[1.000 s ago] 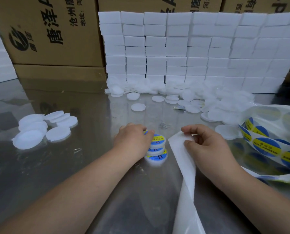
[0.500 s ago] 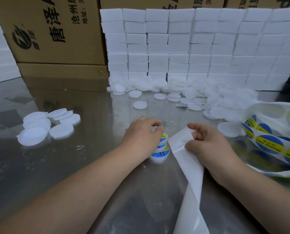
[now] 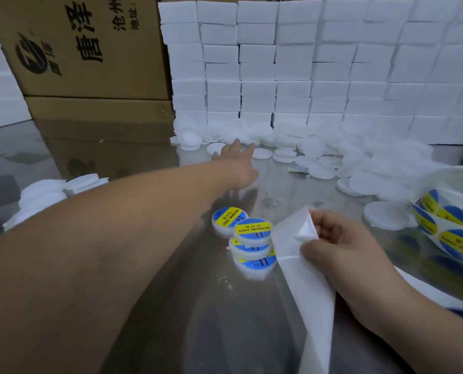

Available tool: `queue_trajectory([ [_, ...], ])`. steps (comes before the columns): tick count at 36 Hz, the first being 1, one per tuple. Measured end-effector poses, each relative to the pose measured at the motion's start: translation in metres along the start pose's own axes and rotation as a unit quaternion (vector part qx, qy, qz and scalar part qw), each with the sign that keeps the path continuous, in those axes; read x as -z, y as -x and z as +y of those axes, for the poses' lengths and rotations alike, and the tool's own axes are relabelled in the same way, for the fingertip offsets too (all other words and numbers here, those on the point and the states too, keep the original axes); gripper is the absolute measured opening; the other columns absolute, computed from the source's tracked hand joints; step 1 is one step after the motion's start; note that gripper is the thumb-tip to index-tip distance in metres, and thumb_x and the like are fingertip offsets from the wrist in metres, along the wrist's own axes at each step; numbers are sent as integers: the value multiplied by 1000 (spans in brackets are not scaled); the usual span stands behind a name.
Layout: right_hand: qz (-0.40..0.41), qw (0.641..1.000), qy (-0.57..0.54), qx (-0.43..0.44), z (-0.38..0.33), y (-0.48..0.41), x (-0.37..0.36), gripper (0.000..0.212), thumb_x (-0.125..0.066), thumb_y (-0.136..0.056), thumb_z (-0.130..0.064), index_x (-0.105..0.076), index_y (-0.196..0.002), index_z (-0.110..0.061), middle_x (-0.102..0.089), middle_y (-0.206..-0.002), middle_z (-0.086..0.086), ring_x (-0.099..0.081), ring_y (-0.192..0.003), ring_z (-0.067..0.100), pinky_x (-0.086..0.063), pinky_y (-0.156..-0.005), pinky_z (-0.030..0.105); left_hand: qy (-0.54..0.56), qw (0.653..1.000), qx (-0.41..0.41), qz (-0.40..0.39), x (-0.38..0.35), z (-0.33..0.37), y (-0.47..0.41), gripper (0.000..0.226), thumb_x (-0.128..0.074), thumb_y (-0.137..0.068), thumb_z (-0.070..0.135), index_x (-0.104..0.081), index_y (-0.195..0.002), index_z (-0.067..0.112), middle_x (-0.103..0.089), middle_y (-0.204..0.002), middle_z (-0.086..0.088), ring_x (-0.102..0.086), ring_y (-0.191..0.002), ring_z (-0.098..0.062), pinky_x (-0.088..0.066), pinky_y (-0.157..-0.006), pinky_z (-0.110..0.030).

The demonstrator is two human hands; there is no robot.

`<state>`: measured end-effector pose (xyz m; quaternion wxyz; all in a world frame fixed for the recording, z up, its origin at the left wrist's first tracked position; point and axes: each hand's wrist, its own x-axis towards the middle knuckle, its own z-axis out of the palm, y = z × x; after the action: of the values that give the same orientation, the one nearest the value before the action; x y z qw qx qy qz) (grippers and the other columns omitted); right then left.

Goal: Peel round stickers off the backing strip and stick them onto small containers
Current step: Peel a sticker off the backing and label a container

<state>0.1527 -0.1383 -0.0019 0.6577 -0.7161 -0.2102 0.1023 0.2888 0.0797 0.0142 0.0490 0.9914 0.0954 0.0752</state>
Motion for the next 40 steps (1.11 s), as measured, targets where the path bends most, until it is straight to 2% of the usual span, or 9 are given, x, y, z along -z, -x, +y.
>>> queue_trajectory([
  [5, -15, 1000, 20, 5, -1, -1, 0, 38, -48, -66, -2, -70, -89, -23, -71, -81, 10, -67, -79, 35, -52, -66, 44, -11, 1000, 14, -20, -12, -1, -35, 69, -39, -89, 46, -5, -147, 30, 7, -156, -6, 2, -143, -29, -5, -112, -49],
  [9, -22, 999, 23, -13, -2, -1, 0, 43, -48, -74, 7, -71, -86, -28, -71, -73, 4, -65, -62, 18, -49, -53, 29, -29, 998, -6, -60, -18, 2, -45, 50, -32, -94, 45, -44, -132, 15, -42, -140, -10, -42, -124, -29, -33, -97, -37],
  [12, -26, 999, 23, -12, -3, -1, 0, 35, -53, -65, -5, -71, -84, -28, -71, -72, 5, -63, -60, 16, -48, -53, 31, -8, 1000, -18, -13, -17, 2, -48, 41, -40, -91, 42, -55, -118, 14, -56, -120, -7, -53, -105, -26, -42, -85, -33],
  [16, -28, 999, 12, -11, -3, 0, 0, 42, -47, -54, -10, -71, -83, -27, -70, -72, 9, -62, -60, 19, -47, -54, 33, -2, 996, 47, 80, -14, -1, -52, 44, -51, -85, 28, -43, -127, 17, -38, -133, -9, -38, -122, -28, -33, -96, -41],
  [19, -27, 999, 10, -13, -3, 0, -1, 41, -47, -54, -10, -71, -83, -27, -70, -73, 8, -62, -60, 17, -47, -54, 30, -24, 994, 105, 18, -18, -11, -52, 55, -41, -91, 45, -34, -135, 14, -27, -146, -11, -25, -134, -32, -23, -106, -45],
  [23, -32, 999, 4, -17, -3, 0, -2, 40, -47, -55, -10, -70, -82, -28, -70, -71, 5, -61, -59, 16, -46, -52, 29, -24, 999, 27, 30, -22, -20, -53, 45, -32, -97, 40, -52, -118, 6, -51, -128, -17, -47, -115, -33, -37, -90, -36],
  [27, -36, 999, 1, -18, -3, 0, -1, 38, -47, -55, -10, -70, -80, -27, -69, -70, 7, -60, -57, 15, -46, -52, 29, -1, 997, -5, 77, -19, -17, -56, 32, -39, -94, 33, -58, -94, 8, -59, -107, -14, -51, -95, -28, -33, -70, -31],
  [32, -37, 999, 2, -20, -2, -2, -1, 37, -48, -55, -11, -70, -80, -26, -69, -72, 14, -59, -59, 21, -45, -56, 36, 54, 993, 13, 106, -18, -9, -62, 31, -36, -91, 35, -51, -77, 11, -52, -85, -7, -44, -80, -25, -29, -65, -29],
  [40, -49, 999, -1, -13, -3, 1, 0, 34, -49, -59, -11, -71, -81, -25, -70, -70, 5, -61, -58, 13, -46, -50, 25, 218, 957, 75, 174, 3, 6, -37, 32, -39, -84, 44, -40, -67, 16, -42, -66, 2, -41, -61, -19, -24, -51, -30],
])
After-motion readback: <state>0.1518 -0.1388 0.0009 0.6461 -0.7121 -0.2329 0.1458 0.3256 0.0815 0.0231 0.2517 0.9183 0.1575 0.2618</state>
